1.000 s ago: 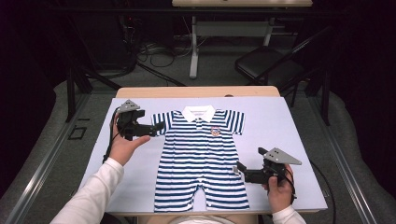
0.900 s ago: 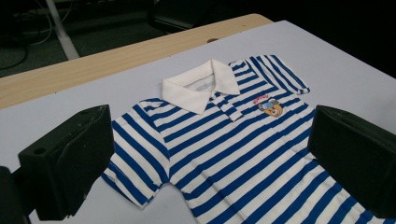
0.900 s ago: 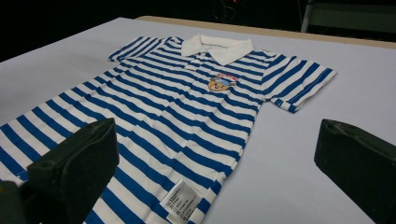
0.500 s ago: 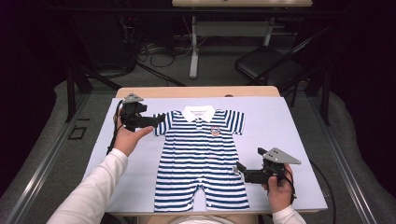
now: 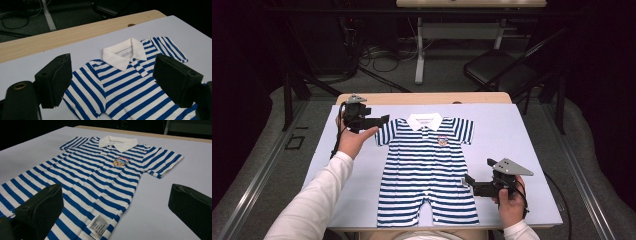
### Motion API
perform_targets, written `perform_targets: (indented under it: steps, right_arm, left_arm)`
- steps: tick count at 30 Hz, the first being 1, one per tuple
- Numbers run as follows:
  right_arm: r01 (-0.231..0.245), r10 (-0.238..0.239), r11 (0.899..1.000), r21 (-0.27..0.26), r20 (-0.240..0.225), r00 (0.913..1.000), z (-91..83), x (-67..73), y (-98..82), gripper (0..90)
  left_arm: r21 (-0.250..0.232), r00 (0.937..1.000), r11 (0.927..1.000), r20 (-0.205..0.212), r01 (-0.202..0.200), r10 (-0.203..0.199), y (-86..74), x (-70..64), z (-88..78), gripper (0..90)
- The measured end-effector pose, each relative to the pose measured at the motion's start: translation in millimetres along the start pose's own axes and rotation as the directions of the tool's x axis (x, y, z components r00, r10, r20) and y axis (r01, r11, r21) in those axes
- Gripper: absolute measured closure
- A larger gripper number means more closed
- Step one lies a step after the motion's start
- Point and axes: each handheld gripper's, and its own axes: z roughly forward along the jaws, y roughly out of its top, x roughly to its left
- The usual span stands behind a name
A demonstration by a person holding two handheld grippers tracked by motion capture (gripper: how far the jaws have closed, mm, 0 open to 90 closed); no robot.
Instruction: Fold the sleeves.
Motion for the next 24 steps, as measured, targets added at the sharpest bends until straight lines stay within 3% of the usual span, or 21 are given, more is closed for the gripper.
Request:
perform_targets:
  steps: [14,24]
  right_arm:
    - [0.005,-0.005,1.0,0.009,-0.007,1.0,0.6,0.1,-0.2,0.0]
    - [0.001,0.0,1.0,0.015,-0.012,0.9999,1.4,-0.2,-0.9,0.0]
  left_arm:
    - [-0.029,0.9997,0.9995,-0.022,-0.014,0.014,7.3,5.6,15.7,21.6]
    - [0.017,0.9972,0.9979,-0.042,0.062,-0.061,7.6,22.7,30.8,29.6]
